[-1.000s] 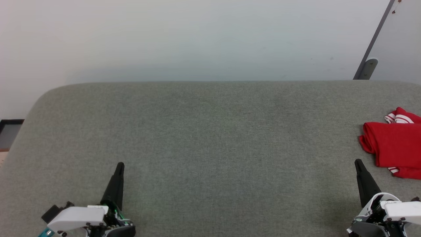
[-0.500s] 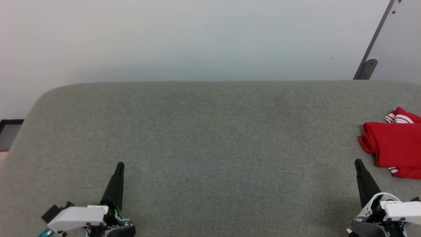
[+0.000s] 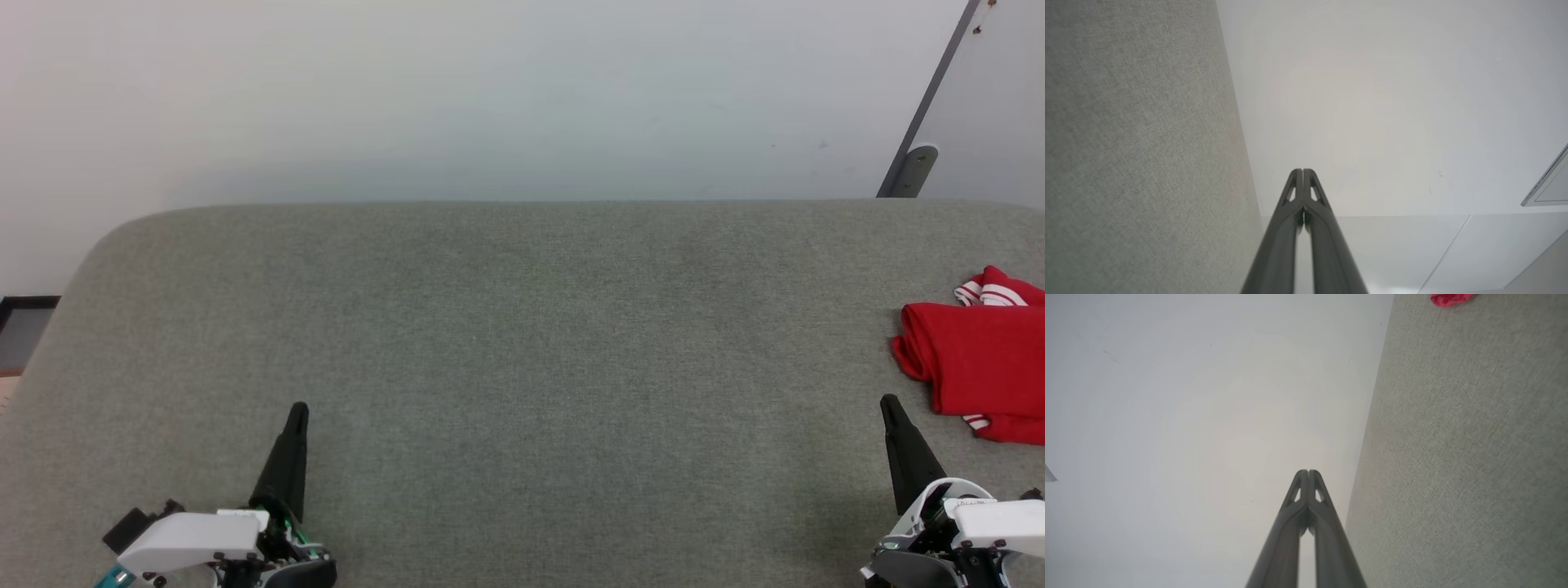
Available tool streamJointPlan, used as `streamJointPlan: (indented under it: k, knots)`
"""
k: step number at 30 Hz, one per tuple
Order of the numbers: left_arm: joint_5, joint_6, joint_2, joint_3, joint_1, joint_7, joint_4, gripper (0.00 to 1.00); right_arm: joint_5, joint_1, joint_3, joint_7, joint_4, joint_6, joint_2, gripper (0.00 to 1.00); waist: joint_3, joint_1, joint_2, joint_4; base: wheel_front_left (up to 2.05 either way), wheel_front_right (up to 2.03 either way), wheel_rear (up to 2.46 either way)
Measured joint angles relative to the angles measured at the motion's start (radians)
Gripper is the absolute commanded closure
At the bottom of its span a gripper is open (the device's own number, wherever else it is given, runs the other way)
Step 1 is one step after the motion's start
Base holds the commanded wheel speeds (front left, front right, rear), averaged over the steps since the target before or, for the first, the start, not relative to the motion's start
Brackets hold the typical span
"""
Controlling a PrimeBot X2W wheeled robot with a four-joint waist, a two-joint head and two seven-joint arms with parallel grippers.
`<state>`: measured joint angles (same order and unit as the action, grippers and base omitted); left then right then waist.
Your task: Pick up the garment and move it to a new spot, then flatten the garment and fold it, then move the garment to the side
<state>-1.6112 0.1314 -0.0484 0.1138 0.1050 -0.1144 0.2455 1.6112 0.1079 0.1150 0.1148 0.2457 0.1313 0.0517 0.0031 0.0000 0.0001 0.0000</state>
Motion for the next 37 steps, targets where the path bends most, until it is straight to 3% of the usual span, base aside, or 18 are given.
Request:
streamJointPlan:
  k: [37]
  knots:
    - [0.000,0.000,0.000,0.000,0.000,0.000,0.000,1.00,0.000,0.000,0.000,0.000,0.000,0.000,0.000,1.00,0.000,0.0000,0.0000,0.000,0.00,0.00,0.00]
